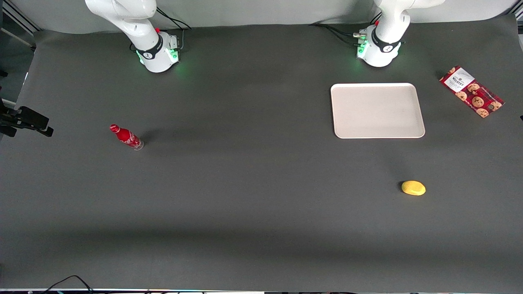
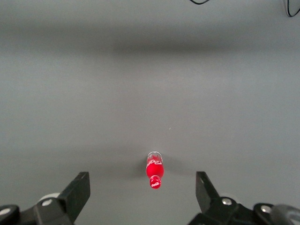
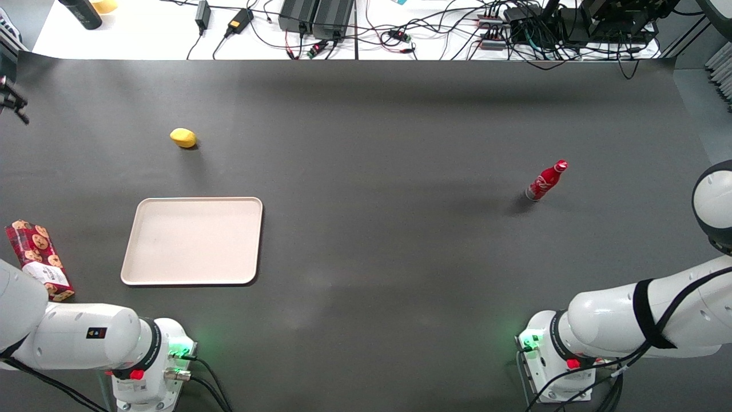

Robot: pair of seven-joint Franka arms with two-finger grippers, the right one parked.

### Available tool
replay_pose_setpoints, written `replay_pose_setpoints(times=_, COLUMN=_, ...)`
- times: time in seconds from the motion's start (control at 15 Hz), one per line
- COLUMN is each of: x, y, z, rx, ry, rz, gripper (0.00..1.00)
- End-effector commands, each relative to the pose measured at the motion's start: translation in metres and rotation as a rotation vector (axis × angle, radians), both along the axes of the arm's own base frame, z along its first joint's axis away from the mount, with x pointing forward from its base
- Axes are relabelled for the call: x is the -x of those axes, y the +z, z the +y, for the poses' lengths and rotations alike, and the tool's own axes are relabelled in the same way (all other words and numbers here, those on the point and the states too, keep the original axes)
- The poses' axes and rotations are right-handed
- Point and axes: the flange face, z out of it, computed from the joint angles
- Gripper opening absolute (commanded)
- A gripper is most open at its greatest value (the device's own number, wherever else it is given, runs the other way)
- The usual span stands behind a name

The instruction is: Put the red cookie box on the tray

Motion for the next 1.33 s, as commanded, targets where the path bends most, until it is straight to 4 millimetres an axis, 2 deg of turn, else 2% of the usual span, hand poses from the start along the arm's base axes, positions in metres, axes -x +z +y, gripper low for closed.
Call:
replay_pose_setpoints(times=0.0, x=0.06, y=-0.063, z=0.028, rx=0.04, ry=0.08, rz=-0.015, gripper=1.0)
replay_pose_setpoints(times=0.2, x=0.107, y=-0.118, z=0.041, rx=0.04, ry=0.138, rz=-0.037, gripper=1.0)
replay_pose_setpoints(times=0.33, x=0.127, y=-0.144, z=0.039, rx=0.044, ry=0.156, rz=-0.043, gripper=1.0)
replay_pose_setpoints(times=0.47, x=0.159, y=-0.162, z=0.046, rx=0.052, ry=0.175, rz=-0.07, gripper=1.0)
replay_pose_setpoints(times=0.6, x=0.184, y=-0.17, z=0.058, rx=0.062, ry=0.179, rz=-0.082, gripper=1.0)
replay_pose_setpoints(times=0.73, x=0.2, y=-0.176, z=0.062, rx=0.066, ry=0.185, rz=-0.083, gripper=1.0)
replay_pose_setpoints(times=0.93, x=0.237, y=-0.198, z=0.071, rx=0.032, ry=0.173, rz=-0.138, gripper=1.0)
replay_pose_setpoints(times=1.27, x=0.256, y=-0.211, z=0.069, rx=0.035, ry=0.185, rz=-0.138, gripper=1.0)
